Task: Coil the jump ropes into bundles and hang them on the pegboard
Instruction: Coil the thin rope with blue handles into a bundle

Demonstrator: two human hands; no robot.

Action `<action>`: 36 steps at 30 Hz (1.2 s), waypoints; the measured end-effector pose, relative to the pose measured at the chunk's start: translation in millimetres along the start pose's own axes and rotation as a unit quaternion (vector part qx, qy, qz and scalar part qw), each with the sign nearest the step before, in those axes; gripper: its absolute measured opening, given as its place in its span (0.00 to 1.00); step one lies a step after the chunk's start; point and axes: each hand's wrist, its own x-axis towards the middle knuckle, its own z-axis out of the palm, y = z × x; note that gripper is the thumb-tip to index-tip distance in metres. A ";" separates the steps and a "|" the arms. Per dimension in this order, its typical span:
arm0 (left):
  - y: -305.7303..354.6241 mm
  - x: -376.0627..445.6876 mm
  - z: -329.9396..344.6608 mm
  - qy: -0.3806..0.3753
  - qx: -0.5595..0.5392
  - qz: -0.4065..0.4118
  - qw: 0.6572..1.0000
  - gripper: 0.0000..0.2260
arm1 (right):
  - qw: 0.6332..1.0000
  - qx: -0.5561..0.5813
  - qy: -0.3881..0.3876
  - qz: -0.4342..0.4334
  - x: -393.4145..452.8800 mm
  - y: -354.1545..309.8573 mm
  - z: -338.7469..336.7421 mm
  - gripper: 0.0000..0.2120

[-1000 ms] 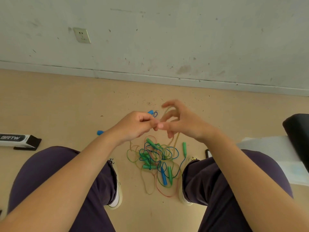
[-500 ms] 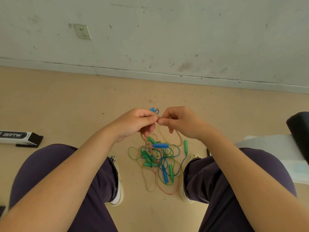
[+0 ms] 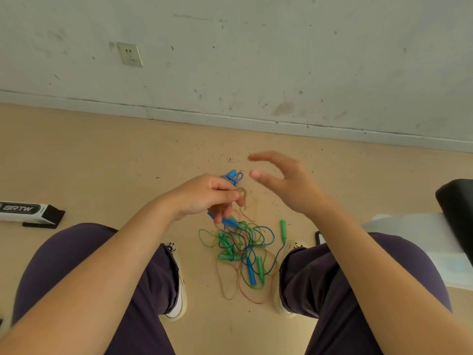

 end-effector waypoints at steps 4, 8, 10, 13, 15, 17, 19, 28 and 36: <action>2.4 -0.4 7.6 -0.025 -0.021 0.016 0.999 0.14 | 0.988 0.048 -0.134 0.057 -3.5 -6.5 11.7 0.13; 0.7 0.4 4.8 -0.025 -0.008 0.021 0.999 0.07 | 0.991 -0.002 -0.106 0.084 0.3 -5.9 7.5 0.05; -1.2 0.4 2.4 -0.019 0.033 0.016 0.999 0.05 | 0.992 -0.028 -0.087 0.082 0.8 -5.6 -0.5 0.05; -4.2 -0.2 -1.8 0.008 0.117 -0.008 0.993 0.05 | 0.993 -0.047 -0.065 0.086 -0.1 -3.3 -18.3 0.05; -4.3 -0.8 -3.2 0.019 0.115 -0.008 0.993 0.04 | 0.996 -0.025 -0.026 0.082 -0.5 -1.3 -29.0 0.04; -1.2 -1.8 -1.5 0.022 0.063 0.003 0.998 0.08 | 0.996 -0.007 0.017 0.083 -0.8 1.0 -33.9 0.04; 3.1 -3.2 0.1 0.031 0.009 0.015 0.999 0.10 | 0.995 -0.002 0.029 0.091 -1.0 1.3 -33.0 0.05; 10.1 -7.2 0.9 0.053 -0.114 0.030 0.992 0.10 | 0.983 0.161 -0.052 0.075 -3.1 -5.1 -20.2 0.03; 16.2 -11.9 -3.2 0.044 -0.076 0.008 0.996 0.09 | 0.996 0.068 -0.047 0.042 -0.5 -3.9 -1.2 0.06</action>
